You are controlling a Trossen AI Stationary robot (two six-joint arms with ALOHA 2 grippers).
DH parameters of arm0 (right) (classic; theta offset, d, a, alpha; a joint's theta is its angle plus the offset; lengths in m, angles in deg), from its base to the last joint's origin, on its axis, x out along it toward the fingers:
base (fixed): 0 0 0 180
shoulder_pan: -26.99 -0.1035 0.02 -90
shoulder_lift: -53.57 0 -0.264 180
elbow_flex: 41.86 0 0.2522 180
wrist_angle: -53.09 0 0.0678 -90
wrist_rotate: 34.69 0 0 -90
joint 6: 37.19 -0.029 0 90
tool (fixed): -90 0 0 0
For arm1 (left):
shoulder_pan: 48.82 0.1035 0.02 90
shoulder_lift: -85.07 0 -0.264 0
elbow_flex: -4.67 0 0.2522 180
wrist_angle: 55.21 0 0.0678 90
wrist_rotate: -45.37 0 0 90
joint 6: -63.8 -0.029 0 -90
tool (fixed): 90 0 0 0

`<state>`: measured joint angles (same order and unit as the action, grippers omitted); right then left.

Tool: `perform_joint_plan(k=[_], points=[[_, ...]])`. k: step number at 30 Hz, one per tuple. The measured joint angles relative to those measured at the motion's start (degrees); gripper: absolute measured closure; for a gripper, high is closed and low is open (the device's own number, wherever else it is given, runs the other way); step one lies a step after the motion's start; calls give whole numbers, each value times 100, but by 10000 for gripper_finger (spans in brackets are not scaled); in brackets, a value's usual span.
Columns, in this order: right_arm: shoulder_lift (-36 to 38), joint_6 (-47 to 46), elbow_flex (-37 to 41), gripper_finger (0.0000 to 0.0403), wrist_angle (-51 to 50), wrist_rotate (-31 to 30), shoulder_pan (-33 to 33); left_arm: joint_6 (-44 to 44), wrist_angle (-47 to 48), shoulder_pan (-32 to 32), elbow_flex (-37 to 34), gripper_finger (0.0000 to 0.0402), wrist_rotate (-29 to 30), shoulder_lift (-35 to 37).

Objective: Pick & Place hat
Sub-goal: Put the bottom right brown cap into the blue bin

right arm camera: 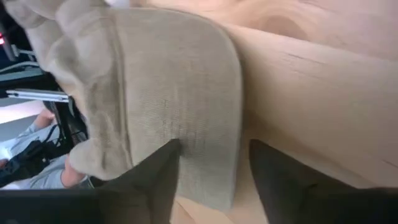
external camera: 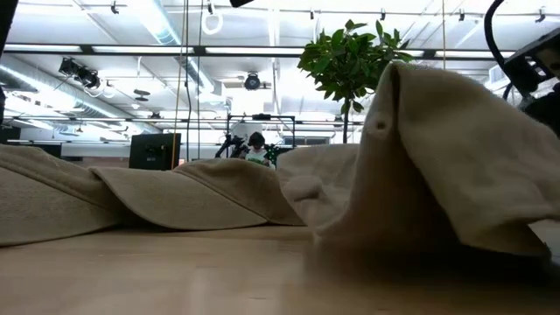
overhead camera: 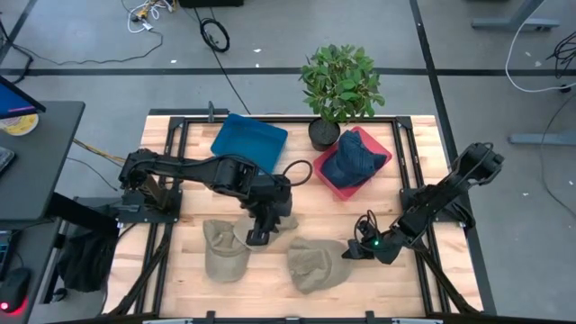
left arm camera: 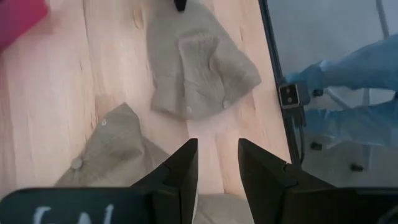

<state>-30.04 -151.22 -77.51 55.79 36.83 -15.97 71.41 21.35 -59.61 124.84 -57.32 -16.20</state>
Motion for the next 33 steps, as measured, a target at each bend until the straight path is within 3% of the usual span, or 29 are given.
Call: perform_joint_plan(k=[8, 12, 18, 22, 28, 33], points=[[13, 986, 0, 384, 567, -520, 2, 205, -431, -2, 0, 284, 238, 0], [24, 1591, 2, 387, 1273, -658, 2, 551, -411, 0, 0, 284, 758, -2], [353, 2037, 11, 398, 1534, -597, -9, 843, -412, 0, 0, 284, 826, -7], [823, 2440, 11, 399, 1550, -721, -9, 1014, -410, -19, 0, 284, 870, -7], [1755, 3267, 13, 401, 1736, -809, -9, 1375, -122, -33, 0, 284, 1834, -7], [2461, 3992, 13, 402, 1723, -960, -11, 1876, 632, -61, -2, 284, 2141, 17]])
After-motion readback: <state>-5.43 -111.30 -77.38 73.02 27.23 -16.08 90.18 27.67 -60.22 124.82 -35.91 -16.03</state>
